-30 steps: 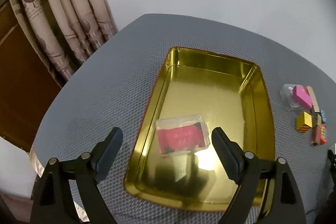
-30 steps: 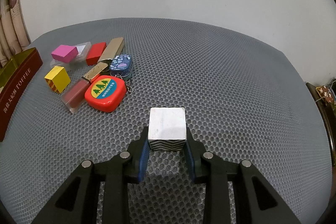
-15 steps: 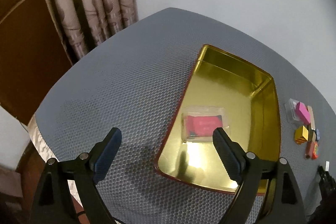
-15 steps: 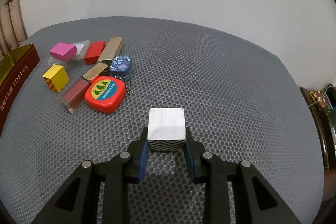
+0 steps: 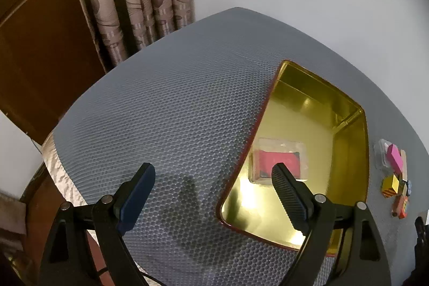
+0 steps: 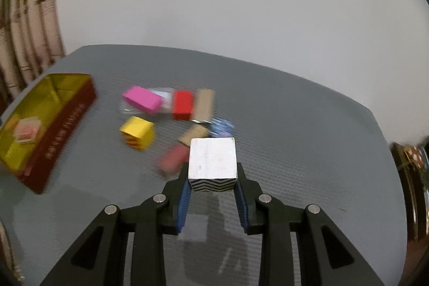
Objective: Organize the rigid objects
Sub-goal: 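Carry the white zigzag cube into the tin and open the right gripper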
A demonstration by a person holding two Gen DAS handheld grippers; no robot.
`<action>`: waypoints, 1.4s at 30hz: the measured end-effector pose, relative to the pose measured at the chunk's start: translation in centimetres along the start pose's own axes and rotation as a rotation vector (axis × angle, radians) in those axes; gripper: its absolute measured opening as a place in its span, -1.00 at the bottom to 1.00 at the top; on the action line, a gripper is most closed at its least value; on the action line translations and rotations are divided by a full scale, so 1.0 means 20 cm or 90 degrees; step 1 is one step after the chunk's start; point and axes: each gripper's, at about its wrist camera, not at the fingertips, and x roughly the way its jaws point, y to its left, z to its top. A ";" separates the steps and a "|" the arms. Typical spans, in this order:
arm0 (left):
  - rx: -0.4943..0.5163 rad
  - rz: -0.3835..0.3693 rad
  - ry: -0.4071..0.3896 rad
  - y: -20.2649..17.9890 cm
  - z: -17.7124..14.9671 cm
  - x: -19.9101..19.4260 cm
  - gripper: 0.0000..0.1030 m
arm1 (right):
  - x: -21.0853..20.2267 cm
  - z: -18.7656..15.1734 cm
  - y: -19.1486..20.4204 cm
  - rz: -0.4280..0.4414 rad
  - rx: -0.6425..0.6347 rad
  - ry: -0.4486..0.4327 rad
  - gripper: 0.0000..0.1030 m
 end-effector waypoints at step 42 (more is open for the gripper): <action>-0.035 0.085 -0.014 0.08 -0.03 0.09 0.68 | 0.24 0.38 1.41 0.186 -0.269 0.047 -0.42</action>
